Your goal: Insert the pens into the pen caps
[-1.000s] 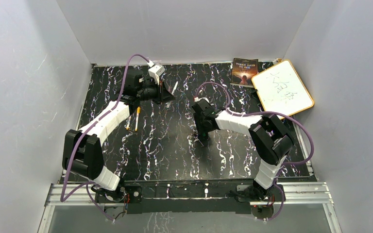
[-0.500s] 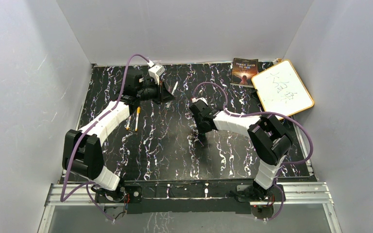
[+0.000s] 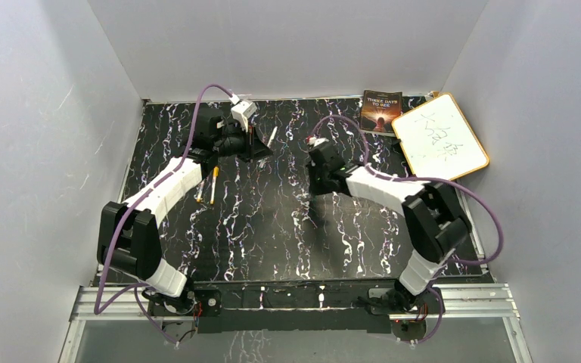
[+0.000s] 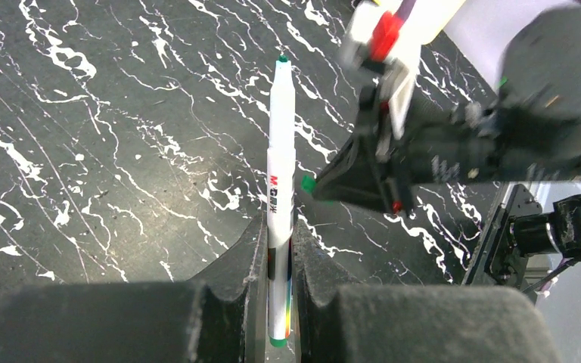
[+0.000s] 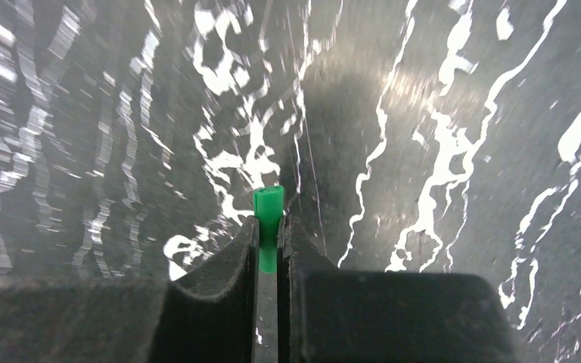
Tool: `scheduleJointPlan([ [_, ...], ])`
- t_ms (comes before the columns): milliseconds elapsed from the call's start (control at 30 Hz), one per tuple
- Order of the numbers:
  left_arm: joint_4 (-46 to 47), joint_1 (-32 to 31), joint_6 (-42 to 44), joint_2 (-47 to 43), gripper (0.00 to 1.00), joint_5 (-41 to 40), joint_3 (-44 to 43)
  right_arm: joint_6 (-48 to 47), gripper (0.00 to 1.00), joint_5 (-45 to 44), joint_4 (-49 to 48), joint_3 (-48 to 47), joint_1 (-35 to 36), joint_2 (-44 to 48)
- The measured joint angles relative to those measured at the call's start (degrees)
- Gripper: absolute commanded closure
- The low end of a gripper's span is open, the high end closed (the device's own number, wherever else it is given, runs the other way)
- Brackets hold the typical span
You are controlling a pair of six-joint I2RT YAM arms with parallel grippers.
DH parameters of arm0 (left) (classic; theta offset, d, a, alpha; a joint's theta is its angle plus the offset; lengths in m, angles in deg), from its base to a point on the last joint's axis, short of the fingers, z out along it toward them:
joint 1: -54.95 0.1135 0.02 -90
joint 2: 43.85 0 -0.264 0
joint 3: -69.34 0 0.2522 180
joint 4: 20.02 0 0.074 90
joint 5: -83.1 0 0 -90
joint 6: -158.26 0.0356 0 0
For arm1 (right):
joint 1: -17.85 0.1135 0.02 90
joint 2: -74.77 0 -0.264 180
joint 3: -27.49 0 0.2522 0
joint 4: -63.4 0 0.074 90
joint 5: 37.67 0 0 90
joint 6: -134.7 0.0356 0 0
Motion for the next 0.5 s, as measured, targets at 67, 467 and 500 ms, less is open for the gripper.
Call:
scheduleJointPlan([
  [67,0.6,0.0,-0.9,0.0,1.00,0.3,0.0,0.8,1.00,2.6,-3.3,0.9,-2.3,3.1],
  [467,32.8,-2.6,-26.1,0.0,1.00,7.1,10.6,15.5,1.00,16.5,-37.9,9.7,-12.8,14.4],
  [500,37.0,-3.0,-29.0,0.0,1.00,7.0,12.6,17.1,1.00,17.4,-41.6,10.1,-12.9,14.4],
])
